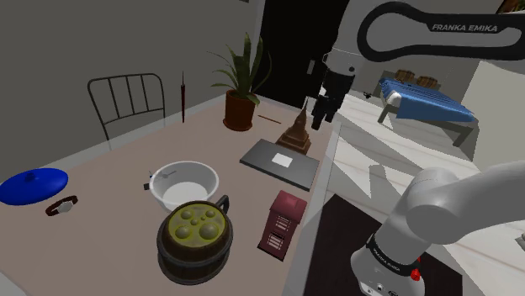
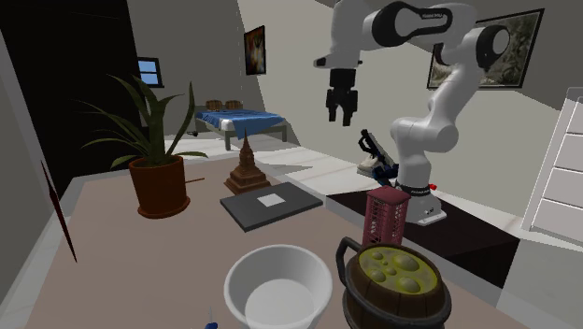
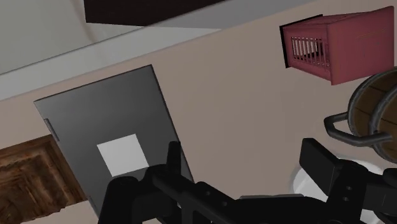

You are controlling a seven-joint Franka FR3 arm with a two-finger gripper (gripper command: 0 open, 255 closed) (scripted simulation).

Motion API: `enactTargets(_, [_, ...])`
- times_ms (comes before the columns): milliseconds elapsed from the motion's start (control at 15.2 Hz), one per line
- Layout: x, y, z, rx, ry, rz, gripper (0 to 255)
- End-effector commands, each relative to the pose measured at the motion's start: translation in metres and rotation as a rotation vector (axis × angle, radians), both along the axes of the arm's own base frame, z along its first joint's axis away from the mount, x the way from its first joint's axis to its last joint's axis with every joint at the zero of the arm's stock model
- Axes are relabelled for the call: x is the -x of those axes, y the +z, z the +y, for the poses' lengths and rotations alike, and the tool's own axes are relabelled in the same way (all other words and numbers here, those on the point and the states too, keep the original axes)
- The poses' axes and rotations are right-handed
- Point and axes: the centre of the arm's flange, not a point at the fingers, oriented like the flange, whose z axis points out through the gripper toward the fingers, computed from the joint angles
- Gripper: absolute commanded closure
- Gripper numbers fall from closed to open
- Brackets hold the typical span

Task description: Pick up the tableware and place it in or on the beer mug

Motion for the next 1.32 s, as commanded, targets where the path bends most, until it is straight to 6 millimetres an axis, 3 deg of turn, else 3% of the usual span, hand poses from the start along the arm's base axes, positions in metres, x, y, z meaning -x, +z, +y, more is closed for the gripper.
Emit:
enactTargets(0, [-0.013,-0.021,0.005,-0.024,-0.008,-0.005,0])
enactTargets(1254, [-0.160,-0.190,0.083,-0.251,-0.069,-0.032,0])
